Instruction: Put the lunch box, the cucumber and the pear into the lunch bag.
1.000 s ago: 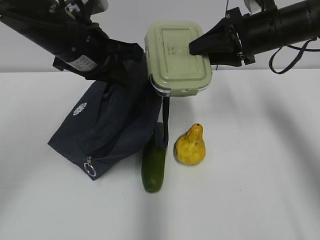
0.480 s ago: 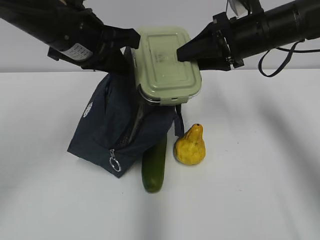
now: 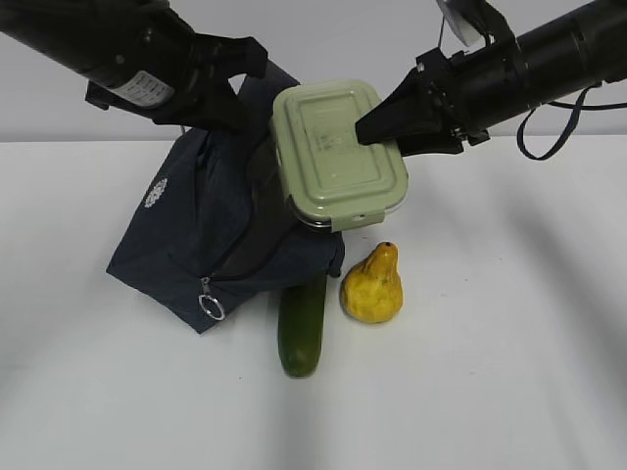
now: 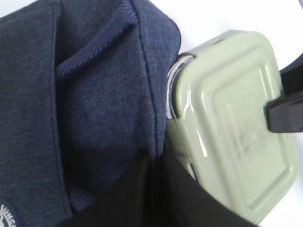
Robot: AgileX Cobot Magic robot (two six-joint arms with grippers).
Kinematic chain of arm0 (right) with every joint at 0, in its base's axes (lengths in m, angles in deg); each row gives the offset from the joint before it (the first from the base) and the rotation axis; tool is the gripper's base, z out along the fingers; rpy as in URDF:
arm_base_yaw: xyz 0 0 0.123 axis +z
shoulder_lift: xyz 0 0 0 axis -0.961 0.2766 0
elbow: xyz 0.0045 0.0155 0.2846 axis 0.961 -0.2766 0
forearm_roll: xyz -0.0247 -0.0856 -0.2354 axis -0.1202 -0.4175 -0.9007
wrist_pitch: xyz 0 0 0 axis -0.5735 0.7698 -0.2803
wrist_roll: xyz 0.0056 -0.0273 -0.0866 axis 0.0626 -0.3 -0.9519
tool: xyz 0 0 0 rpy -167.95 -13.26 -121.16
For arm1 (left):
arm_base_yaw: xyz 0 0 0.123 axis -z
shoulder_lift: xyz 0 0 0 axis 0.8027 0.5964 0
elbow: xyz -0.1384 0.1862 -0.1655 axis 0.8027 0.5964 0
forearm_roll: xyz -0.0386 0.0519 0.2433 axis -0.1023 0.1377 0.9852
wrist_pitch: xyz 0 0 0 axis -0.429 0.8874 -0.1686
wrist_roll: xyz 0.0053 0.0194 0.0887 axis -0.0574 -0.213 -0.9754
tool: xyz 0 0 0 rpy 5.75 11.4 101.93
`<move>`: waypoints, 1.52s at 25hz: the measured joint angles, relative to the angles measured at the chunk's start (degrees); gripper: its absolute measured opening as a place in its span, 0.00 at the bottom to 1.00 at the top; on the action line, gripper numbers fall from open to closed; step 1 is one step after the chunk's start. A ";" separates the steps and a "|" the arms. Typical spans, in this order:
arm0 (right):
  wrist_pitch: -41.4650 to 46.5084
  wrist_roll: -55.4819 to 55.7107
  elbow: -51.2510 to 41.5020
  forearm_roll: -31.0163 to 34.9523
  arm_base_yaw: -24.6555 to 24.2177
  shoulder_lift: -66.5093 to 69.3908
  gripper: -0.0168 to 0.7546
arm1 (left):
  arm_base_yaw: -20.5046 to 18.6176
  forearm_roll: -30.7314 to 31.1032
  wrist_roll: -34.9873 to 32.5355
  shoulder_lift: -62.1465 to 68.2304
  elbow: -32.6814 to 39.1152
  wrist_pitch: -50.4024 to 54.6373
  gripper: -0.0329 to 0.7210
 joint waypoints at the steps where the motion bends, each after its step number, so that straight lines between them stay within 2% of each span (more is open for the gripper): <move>1: 0.00 0.24 0.00 0.00 0.07 0.12 0.48 | 0.00 -0.15 0.00 0.00 0.00 -0.15 0.05; 15: -3.51 1.76 0.00 -1.93 1.46 1.05 0.49 | 0.00 -3.31 -0.42 -1.64 0.00 -1.84 0.05; 23: -4.70 1.98 0.00 -0.75 2.32 1.05 0.49 | 0.00 -9.64 -3.61 -1.64 0.00 -2.08 0.05; 38: -9.75 2.09 0.00 1.47 7.91 1.46 0.49 | 0.00 -10.27 -4.34 -1.64 0.00 -0.90 0.05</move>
